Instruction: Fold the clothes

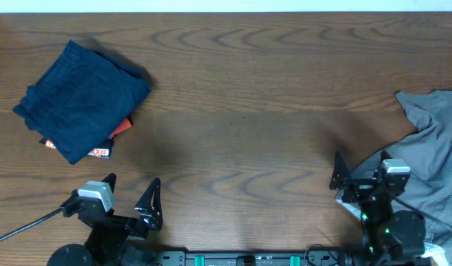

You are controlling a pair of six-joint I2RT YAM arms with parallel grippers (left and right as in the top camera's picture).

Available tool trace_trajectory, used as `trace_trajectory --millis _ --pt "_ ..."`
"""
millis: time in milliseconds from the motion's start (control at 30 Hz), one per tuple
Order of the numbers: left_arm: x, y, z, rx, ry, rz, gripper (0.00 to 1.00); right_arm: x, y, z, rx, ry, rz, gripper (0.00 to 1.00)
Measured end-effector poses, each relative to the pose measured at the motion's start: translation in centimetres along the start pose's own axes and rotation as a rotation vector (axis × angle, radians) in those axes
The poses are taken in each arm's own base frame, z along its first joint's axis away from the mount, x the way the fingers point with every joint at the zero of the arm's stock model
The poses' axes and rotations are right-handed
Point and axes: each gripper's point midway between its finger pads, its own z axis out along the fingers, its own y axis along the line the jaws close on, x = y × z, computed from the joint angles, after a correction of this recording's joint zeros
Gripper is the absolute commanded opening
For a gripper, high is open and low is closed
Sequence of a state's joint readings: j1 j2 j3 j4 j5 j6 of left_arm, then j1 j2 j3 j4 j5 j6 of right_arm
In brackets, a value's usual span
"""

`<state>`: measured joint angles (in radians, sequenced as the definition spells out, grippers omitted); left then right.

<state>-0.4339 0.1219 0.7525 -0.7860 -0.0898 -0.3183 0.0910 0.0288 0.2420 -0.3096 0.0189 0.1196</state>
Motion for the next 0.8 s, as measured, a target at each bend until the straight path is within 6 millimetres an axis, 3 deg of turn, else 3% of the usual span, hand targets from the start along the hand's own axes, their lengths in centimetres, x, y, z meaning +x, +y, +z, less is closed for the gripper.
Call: trace_trajectory --millis 100,167,367,800 --pt "0.1 0.0 0.0 -0.001 0.001 0.000 0.98 -0.5 0.0 0.9 -0.011 -0.107 -0.038 0.99" --pt "0.1 0.0 0.0 -0.001 0.002 0.000 0.98 0.3 -0.1 1.4 -0.013 -0.133 -0.068 0.99" --pt "0.1 0.0 0.1 -0.001 0.003 0.000 0.98 4.9 -0.8 2.4 0.002 -0.018 -0.109 0.99" --pt "0.1 0.0 0.1 -0.001 0.003 0.001 0.98 4.9 -0.7 2.4 -0.003 -0.018 -0.115 0.99"
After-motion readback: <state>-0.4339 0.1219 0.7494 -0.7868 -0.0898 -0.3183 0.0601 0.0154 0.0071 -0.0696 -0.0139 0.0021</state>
